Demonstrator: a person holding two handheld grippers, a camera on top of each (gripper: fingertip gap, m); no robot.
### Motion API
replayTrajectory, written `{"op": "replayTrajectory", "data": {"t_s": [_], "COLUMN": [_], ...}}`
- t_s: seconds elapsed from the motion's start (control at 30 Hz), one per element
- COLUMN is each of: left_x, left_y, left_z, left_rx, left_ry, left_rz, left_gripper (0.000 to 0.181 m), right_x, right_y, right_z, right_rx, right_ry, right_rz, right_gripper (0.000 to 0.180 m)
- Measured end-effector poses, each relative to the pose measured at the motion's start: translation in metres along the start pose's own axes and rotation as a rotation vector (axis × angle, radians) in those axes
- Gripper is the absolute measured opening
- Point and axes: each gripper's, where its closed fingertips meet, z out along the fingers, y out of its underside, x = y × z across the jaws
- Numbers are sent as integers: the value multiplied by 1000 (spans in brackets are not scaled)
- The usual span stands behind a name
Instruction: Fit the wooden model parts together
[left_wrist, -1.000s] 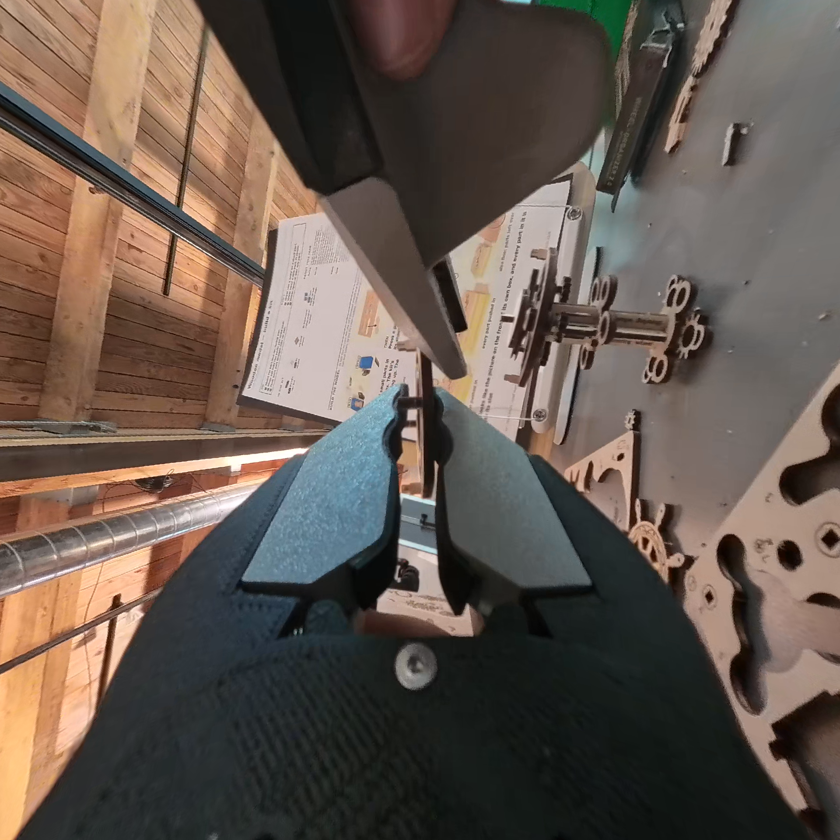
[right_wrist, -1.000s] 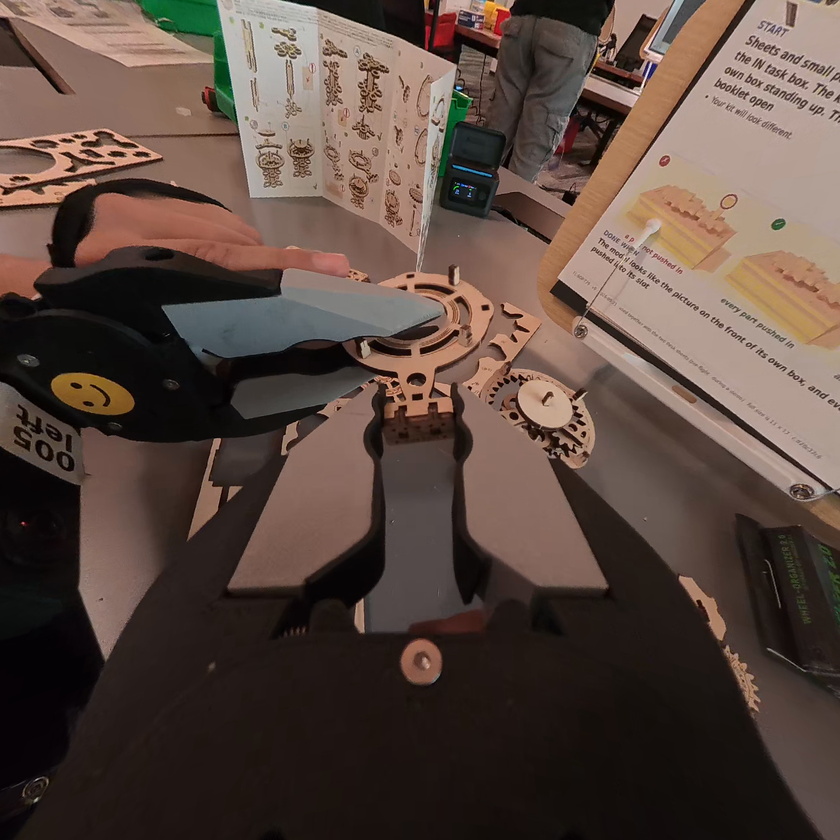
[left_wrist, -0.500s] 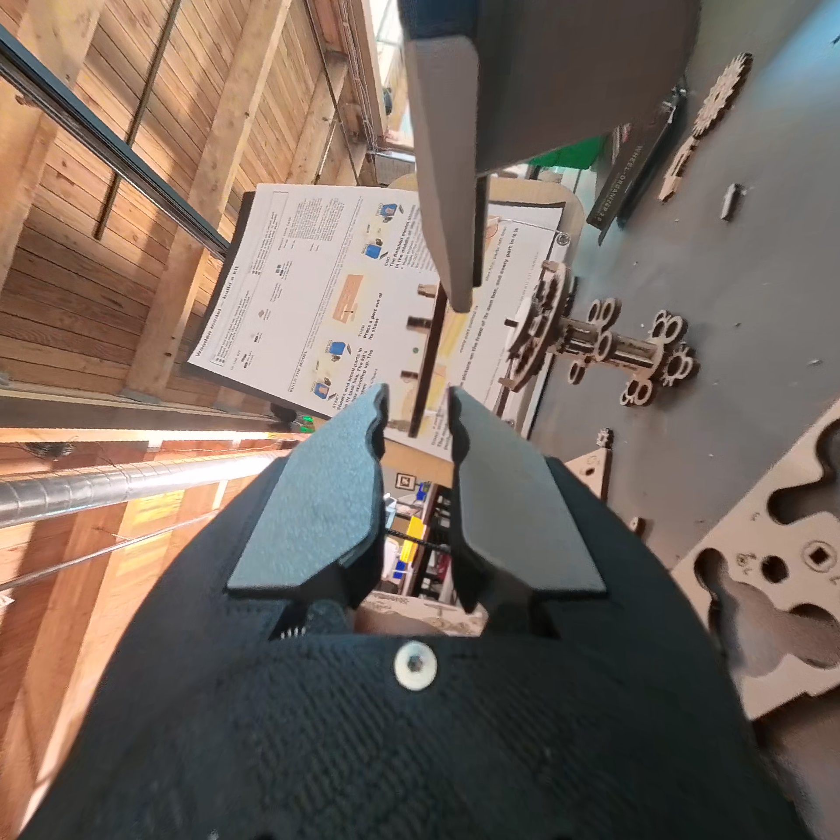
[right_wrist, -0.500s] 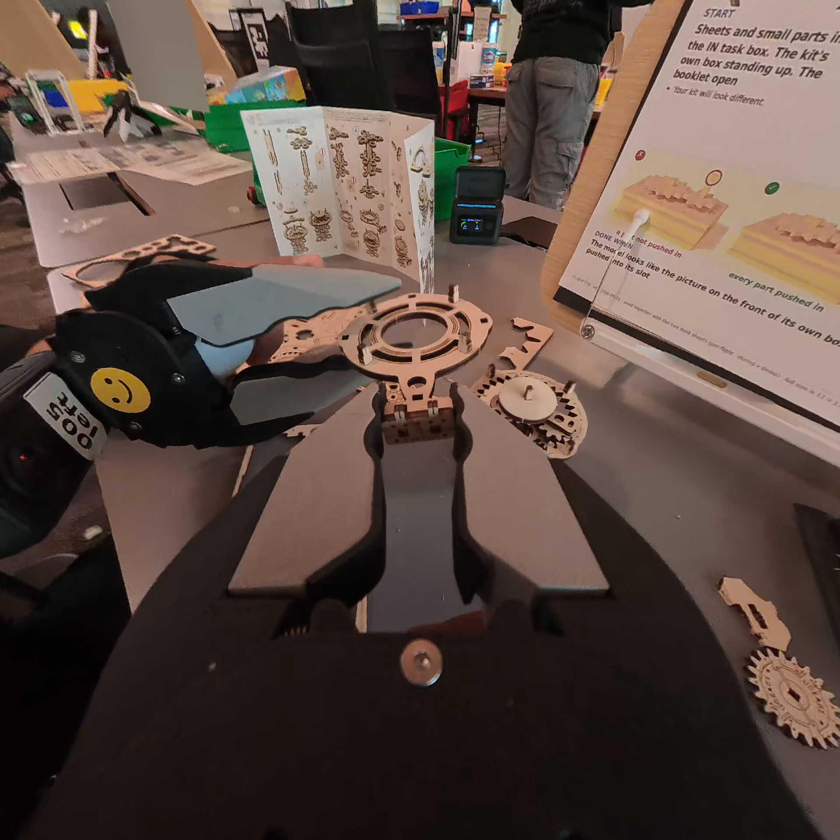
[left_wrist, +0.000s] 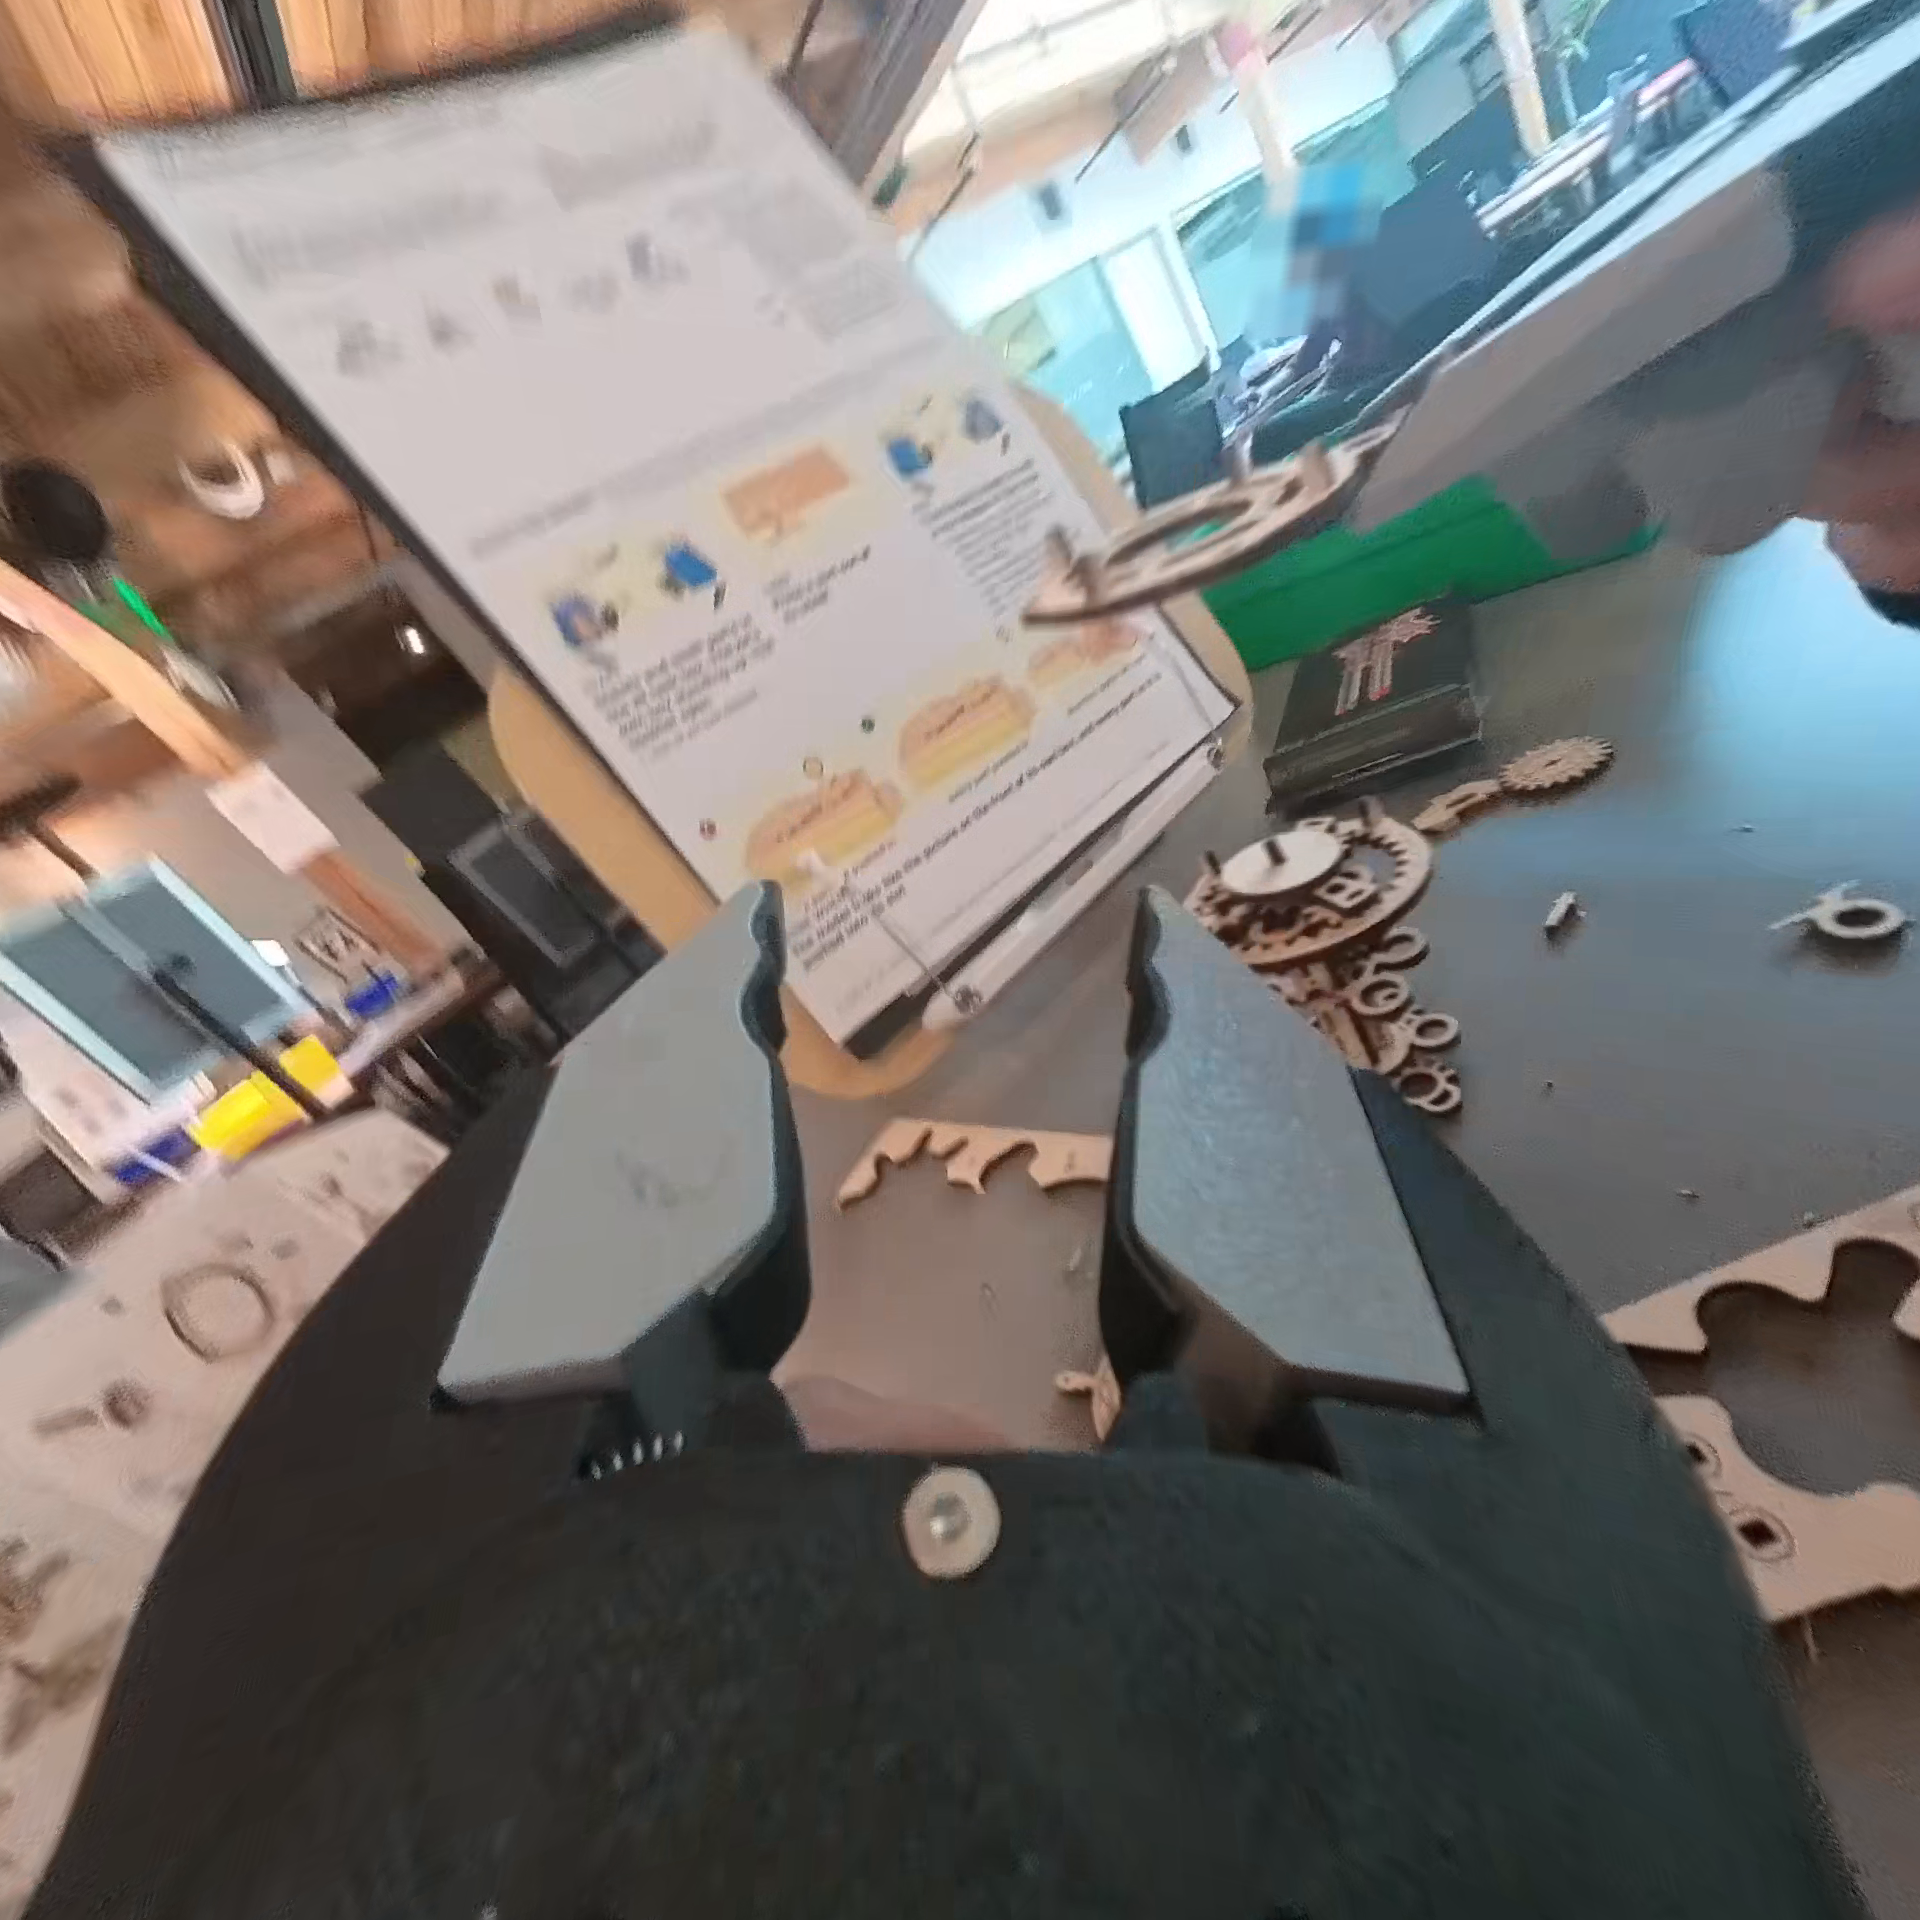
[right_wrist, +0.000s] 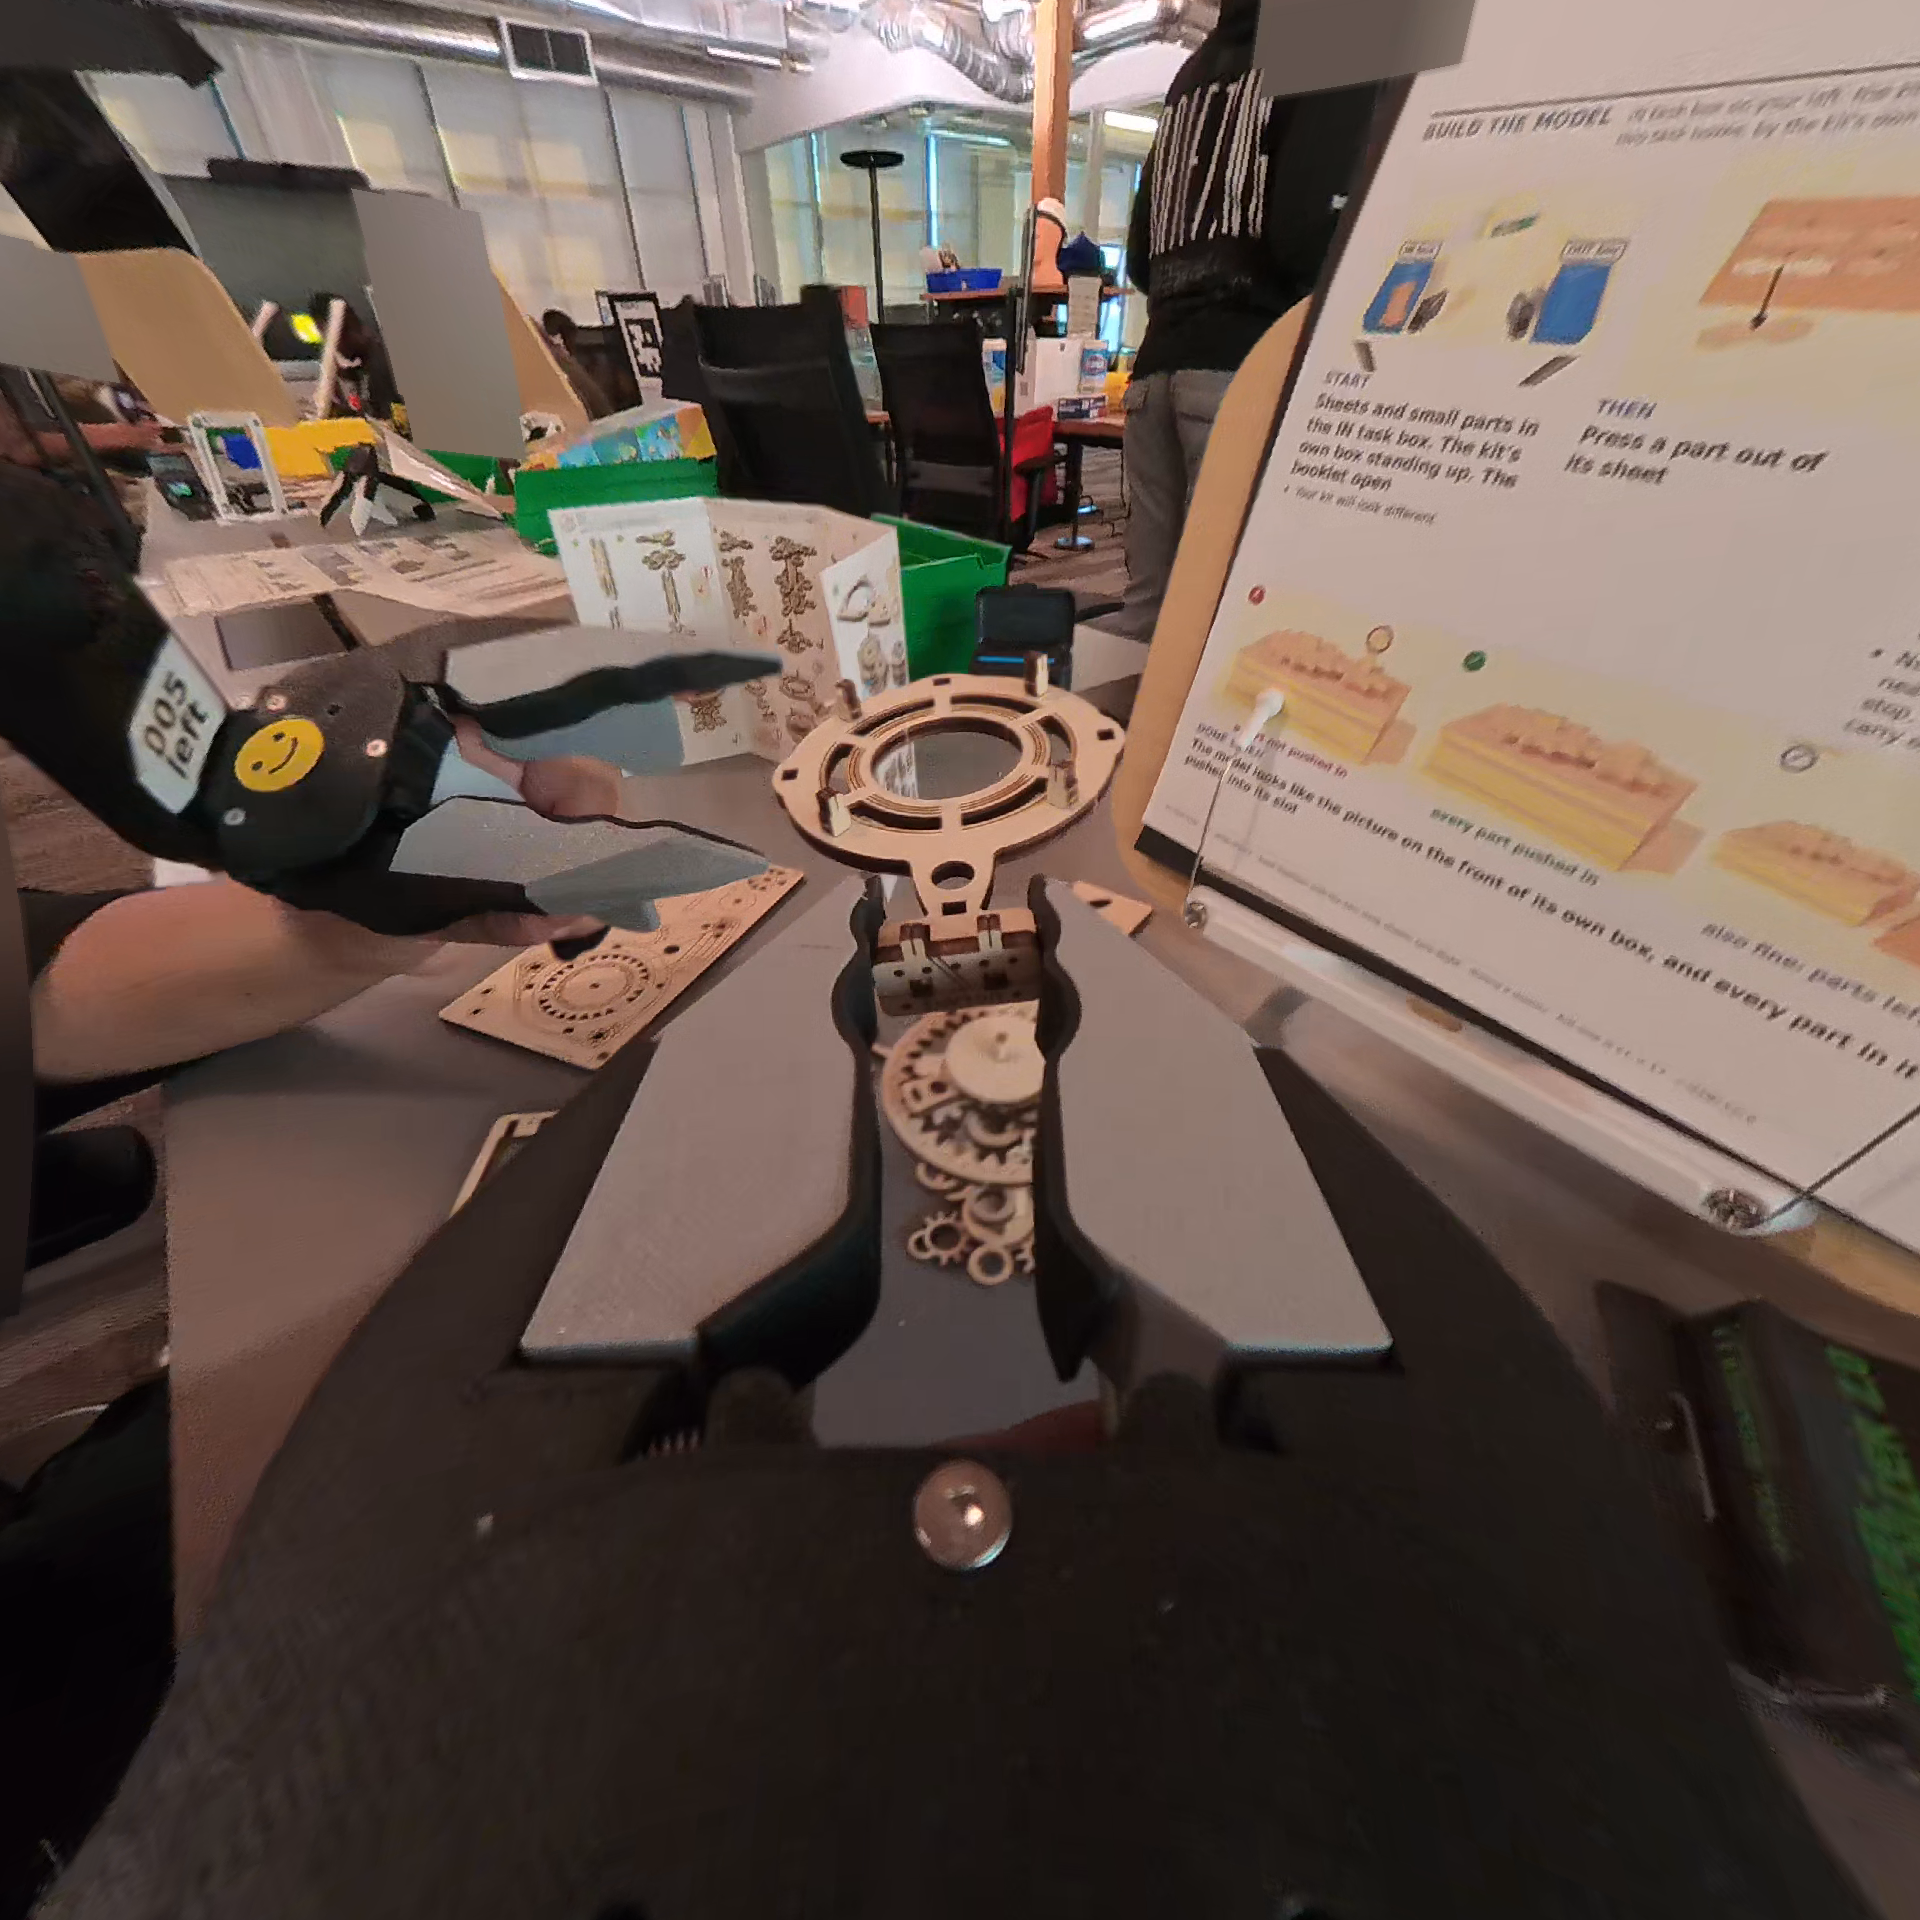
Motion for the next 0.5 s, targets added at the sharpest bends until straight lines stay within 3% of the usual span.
{"op": "replayTrajectory", "data": {"t_s": [0.23,0.5], "left_x": [-17,-20], "left_y": [44,73], "left_z": [12,20], "left_rx": [-168,-259], "left_ry": [60,91], "left_rz": [-442,-687], "left_gripper": [63,65], "right_x": [32,53], "right_y": [-21,-12], "right_z": [16,21], "right_rx": [68,55], "right_ry": [-176,-213], "right_rz": [24,16], "right_gripper": [24,24]}}
